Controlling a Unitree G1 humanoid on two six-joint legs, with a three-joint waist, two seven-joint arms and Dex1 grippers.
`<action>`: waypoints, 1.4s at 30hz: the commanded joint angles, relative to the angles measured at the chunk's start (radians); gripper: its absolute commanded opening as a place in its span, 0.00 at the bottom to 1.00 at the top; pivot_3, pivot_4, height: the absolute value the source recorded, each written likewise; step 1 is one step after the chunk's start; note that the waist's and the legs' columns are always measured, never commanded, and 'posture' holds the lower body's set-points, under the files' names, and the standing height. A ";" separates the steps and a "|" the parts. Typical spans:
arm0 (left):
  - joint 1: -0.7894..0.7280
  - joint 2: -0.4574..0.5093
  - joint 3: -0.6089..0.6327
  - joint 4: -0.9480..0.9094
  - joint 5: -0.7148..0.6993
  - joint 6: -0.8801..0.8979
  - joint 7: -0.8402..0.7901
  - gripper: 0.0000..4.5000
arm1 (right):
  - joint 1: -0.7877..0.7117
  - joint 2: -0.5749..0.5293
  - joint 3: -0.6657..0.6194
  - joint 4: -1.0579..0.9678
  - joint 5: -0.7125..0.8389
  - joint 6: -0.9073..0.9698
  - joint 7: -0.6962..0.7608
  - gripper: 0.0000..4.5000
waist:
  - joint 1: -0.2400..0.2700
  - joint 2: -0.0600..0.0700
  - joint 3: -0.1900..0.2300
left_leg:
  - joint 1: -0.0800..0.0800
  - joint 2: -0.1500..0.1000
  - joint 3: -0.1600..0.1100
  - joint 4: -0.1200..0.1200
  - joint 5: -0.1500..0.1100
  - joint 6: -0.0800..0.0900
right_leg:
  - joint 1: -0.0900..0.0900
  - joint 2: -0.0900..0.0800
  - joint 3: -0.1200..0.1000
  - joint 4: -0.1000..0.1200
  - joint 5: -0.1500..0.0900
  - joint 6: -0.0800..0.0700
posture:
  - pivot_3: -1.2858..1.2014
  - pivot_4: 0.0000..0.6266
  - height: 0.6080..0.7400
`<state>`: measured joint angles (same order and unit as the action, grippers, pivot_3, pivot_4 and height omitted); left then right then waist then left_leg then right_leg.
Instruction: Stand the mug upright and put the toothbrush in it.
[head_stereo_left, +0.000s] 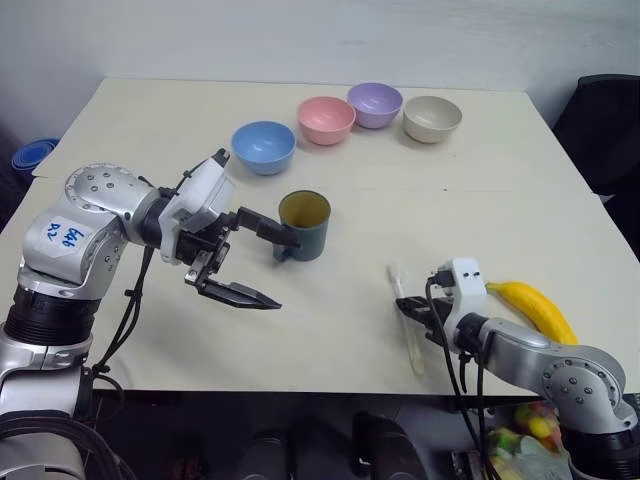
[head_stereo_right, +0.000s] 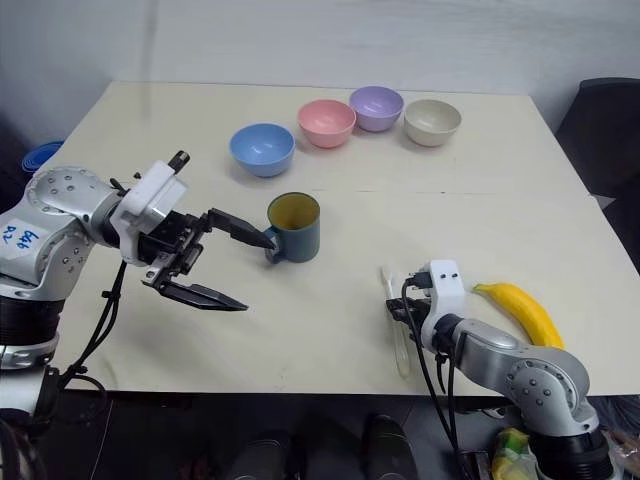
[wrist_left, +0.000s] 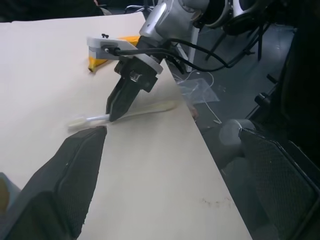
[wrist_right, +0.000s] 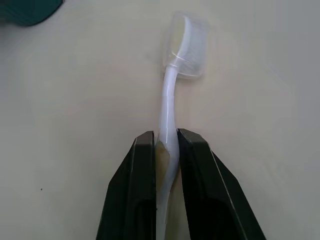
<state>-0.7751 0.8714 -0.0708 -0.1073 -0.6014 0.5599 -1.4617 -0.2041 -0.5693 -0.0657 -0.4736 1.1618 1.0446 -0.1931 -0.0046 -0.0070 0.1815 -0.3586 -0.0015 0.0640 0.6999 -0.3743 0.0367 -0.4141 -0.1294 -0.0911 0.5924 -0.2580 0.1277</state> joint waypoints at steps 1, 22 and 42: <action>0.068 0.065 0.156 -0.013 -0.036 0.055 0.077 1.00 | -0.159 0.029 -0.043 0.009 0.026 -0.023 0.026 0.13 | -0.004 0.002 0.001 | 0.000 0.000 0.000 0.000 0.000 0.000 | -0.001 0.000 0.000 0.000 0.000 0.000 | 0.52 0.24 1.00; 0.120 0.050 0.175 -0.093 -0.077 0.091 0.163 1.00 | 0.052 -0.018 -0.031 -0.151 -0.060 0.130 0.088 0.78 | 0.025 0.005 0.003 | -0.011 0.000 0.000 0.003 0.002 -0.004 | -0.009 -0.001 -0.013 0.003 0.000 -0.001 | 0.52 0.24 1.00; 0.095 0.036 0.158 -0.079 -0.076 0.086 0.156 1.00 | 0.037 0.017 0.140 -0.062 -0.463 -0.023 0.269 0.04 | 0.004 -0.001 -0.001 | -0.010 0.001 0.000 0.002 0.003 -0.004 | -0.009 -0.001 -0.012 0.004 0.001 -0.002 | 0.52 0.24 1.00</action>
<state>-0.6875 0.8980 0.0456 -0.1662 -0.6664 0.6511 -1.3180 -0.1817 -0.5602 0.0414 -0.5490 0.7369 1.0423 0.0564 -0.0007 -0.0079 0.1802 -0.3684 -0.0004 0.0636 0.7021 -0.3718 0.0329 -0.4227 -0.1301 -0.1032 0.5960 -0.2571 0.1255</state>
